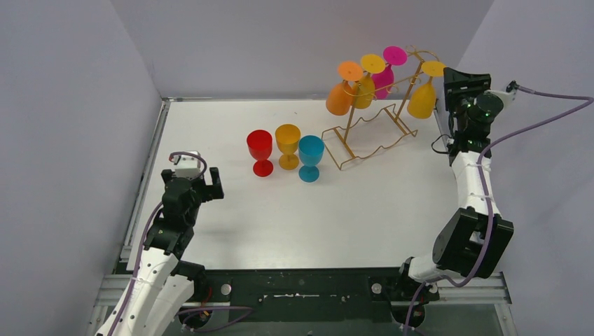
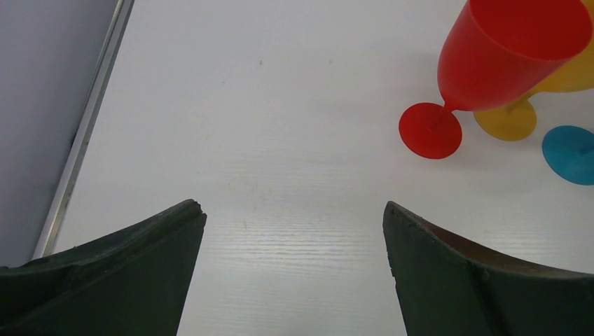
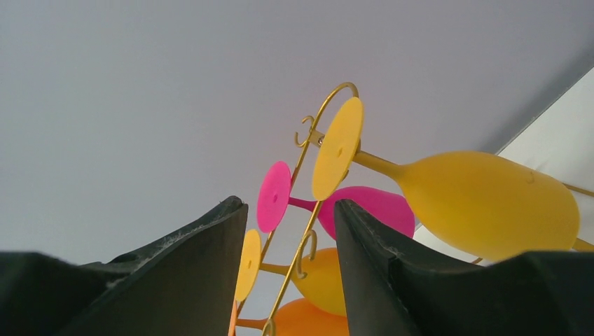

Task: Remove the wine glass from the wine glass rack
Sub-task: Pick up the wine glass from the wine rack.

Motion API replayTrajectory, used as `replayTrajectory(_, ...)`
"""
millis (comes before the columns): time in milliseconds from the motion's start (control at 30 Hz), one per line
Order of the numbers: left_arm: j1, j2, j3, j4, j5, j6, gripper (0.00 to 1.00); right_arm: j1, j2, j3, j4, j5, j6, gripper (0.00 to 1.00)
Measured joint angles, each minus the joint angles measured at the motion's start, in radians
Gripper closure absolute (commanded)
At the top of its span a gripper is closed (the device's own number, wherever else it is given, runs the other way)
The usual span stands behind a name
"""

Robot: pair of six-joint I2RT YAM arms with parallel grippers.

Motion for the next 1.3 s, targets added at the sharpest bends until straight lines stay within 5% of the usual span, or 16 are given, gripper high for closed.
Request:
replayTrajectory(467, 0.0, -0.001, 0.0, 0.0, 0.019, 0.0, 0.03, 0.023, 0.081, 0.082, -0.127, 0.037, -0.002, 0.61)
replayTrajectory(667, 0.0, 0.0, 0.0, 0.0, 0.019, 0.0, 0.03, 0.032, 0.114, 0.095, -0.125, 0.033, -0.002, 0.74)
replayTrajectory(933, 0.0, 0.001, 0.0, 0.0, 0.02, 0.0, 0.03, 0.032, 0.114, 0.095, -0.118, 0.033, -0.006, 0.67)
replayTrajectory(1300, 0.0, 0.003, 0.0, 0.0, 0.023, 0.0, 0.03, 0.032, 0.122, 0.105, -0.089, 0.043, 0.009, 0.71)
